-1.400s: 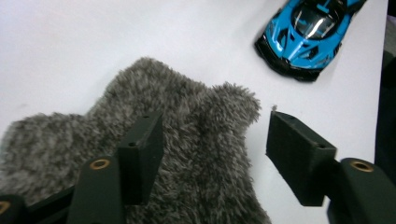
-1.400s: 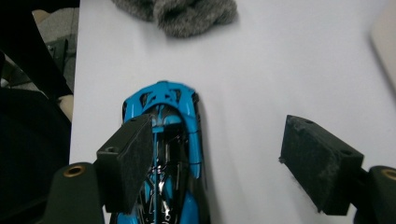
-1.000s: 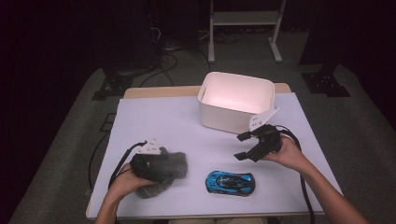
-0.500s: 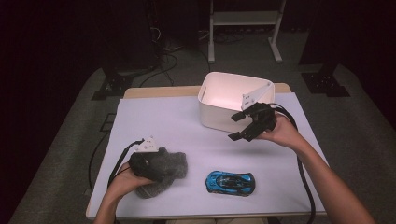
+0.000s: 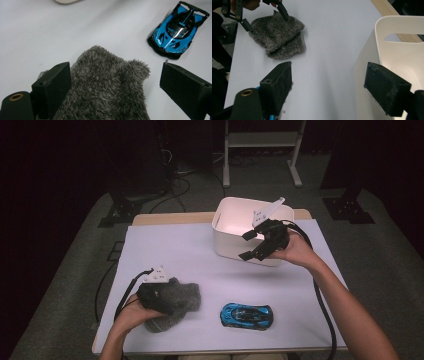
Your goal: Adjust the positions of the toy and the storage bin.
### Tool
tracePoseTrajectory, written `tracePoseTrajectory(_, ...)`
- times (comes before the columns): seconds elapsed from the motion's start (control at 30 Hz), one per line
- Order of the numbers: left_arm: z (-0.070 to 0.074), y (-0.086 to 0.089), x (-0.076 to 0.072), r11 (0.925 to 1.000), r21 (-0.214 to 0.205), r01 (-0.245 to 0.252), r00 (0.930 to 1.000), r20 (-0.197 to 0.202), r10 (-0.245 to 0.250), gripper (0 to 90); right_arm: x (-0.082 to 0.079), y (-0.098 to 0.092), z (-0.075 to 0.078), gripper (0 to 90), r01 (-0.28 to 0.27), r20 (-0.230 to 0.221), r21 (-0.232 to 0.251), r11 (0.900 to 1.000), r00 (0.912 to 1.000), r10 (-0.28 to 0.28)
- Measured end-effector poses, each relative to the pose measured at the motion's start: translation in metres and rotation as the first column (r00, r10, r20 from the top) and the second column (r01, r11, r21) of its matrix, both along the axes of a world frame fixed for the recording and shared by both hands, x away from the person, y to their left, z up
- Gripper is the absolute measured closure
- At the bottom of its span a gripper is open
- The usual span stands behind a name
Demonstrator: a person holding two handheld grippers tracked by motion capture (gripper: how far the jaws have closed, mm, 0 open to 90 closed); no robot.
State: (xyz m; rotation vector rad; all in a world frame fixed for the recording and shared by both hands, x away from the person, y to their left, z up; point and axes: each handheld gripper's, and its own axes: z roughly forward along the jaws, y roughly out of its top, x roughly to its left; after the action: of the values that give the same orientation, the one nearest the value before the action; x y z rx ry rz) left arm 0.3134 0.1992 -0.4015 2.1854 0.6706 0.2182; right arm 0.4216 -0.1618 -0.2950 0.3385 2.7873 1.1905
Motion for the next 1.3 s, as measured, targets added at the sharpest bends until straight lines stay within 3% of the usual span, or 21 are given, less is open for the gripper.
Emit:
tracePoseTrajectory(0.23, 0.000, 0.001, 0.001, 1.0000, -0.003, 0.006, 1.0000, -0.003, -0.006, 9.6, 0.010, 0.006, 0.004, 22.3, -0.012, 0.024, -0.018, 0.9998, 0.9996, 0.012)
tracePoseTrajectory(0.33, -0.001, 0.003, 0.002, 1.0000, -0.005, 0.000, 1.0000, -0.004, -0.001, 9.6, 0.021, 0.008, 0.002, 22.3, 0.000, 0.029, -0.039, 0.9993, 0.9996, 0.002)
tracePoseTrajectory(0.77, -0.001, 0.002, 0.001, 0.9999, -0.010, 0.004, 1.0000, -0.001, -0.004, 9.6, 0.051, 0.000, -0.010, 31.0, 0.053, -0.019, -0.080, 0.9954, 0.9983, -0.055)
tracePoseTrajectory(0.97, 0.001, 0.003, 0.000, 1.0000, -0.009, 0.003, 1.0000, 0.000, -0.003, 9.6, 0.061, -0.004, -0.015, 44.4, 0.063, -0.028, -0.117, 0.9911, 0.9974, -0.067)
tracePoseTrajectory(1.13, 0.000, -0.001, 0.000, 0.9999, -0.006, 0.012, 0.9999, -0.003, -0.012, 9.6, 0.061, -0.002, -0.018, 62.5, 0.050, -0.020, -0.160, 0.9858, 0.9983, -0.054)
tracePoseTrajectory(1.2, 0.000, -0.001, 0.000, 0.9999, -0.006, 0.012, 0.9999, -0.001, -0.012, 9.6, 0.061, 0.002, -0.022, 73.4, 0.033, -0.011, -0.200, 0.9791, 0.9993, -0.036)
tracePoseTrajectory(1.3, 0.000, 0.000, -0.001, 0.9999, -0.009, 0.008, 1.0000, -0.003, -0.008, 9.6, 0.061, 0.004, -0.023, 80.6, 0.022, -0.012, -0.202, 0.9791, 0.9996, -0.025)
